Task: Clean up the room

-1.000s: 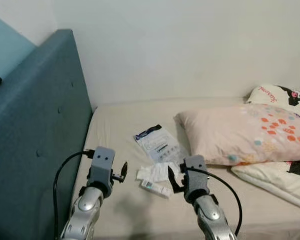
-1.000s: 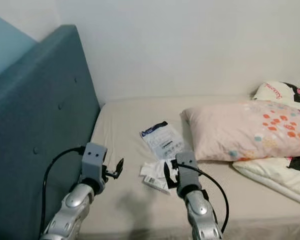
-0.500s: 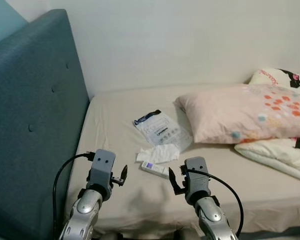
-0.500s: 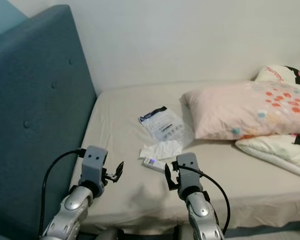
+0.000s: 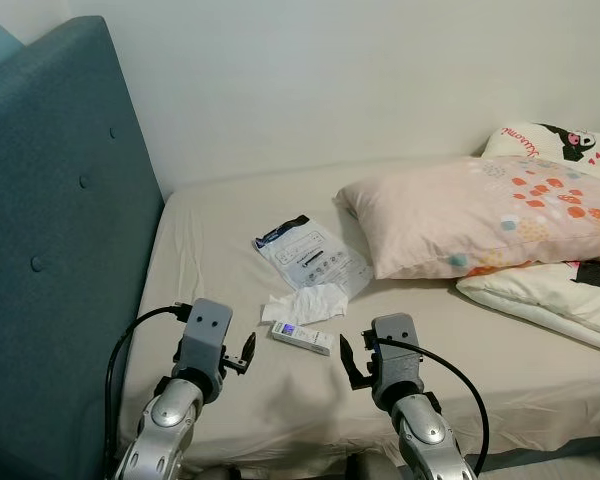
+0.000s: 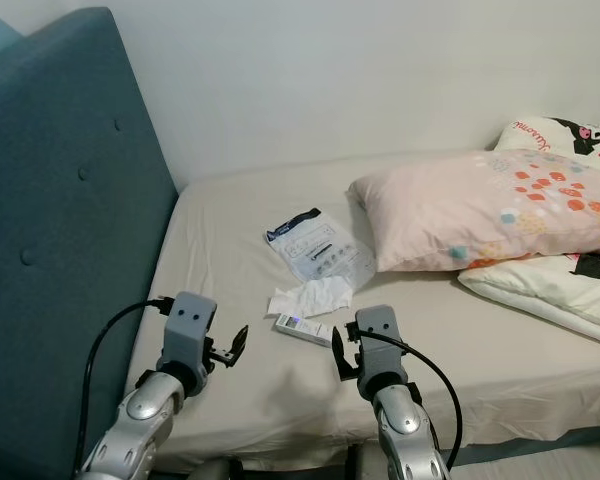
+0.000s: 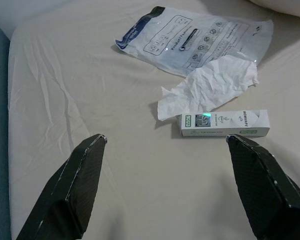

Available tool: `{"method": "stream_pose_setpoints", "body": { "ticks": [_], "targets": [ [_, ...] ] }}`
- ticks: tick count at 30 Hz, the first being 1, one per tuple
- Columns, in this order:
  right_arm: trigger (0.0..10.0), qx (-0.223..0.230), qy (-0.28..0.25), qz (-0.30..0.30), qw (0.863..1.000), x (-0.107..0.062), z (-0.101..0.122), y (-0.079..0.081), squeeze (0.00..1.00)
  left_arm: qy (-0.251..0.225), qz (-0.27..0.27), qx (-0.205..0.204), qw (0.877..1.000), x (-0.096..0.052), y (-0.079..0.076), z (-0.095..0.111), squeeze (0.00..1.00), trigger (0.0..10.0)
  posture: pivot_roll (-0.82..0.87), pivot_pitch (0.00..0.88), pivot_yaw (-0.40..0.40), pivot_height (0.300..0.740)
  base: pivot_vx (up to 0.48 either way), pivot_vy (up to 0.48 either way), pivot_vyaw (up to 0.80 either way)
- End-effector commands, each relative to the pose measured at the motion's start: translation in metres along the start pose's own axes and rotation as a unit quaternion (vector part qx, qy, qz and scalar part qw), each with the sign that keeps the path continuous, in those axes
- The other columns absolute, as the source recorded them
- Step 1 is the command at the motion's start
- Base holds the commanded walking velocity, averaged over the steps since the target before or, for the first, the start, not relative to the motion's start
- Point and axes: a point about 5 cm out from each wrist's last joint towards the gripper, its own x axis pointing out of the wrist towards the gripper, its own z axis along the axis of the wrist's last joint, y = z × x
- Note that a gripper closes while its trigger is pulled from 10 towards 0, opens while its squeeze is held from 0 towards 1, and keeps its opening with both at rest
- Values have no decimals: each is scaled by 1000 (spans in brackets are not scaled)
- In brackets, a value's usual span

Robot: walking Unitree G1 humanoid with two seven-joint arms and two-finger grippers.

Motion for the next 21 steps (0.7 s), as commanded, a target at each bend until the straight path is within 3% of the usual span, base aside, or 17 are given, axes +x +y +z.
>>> {"method": "stream_pose_setpoints", "body": {
  "ticks": [1, 21],
  "targets": [
    [10000, 10, 2, -1, 1000, -2, -2, 2, 0, 10, -5, 10, 1000, -1, 1, -2, 0, 10000, 9, 101, 15, 618, 0, 0, 0],
    [10000, 16, 4, -1, 1000, -2, -3, 3, 0, 19, -24, 16, 999, -1, -2, -4, 0, 10000, 10, 104, 19, 603, 0, 0, 0]
  ]
}}
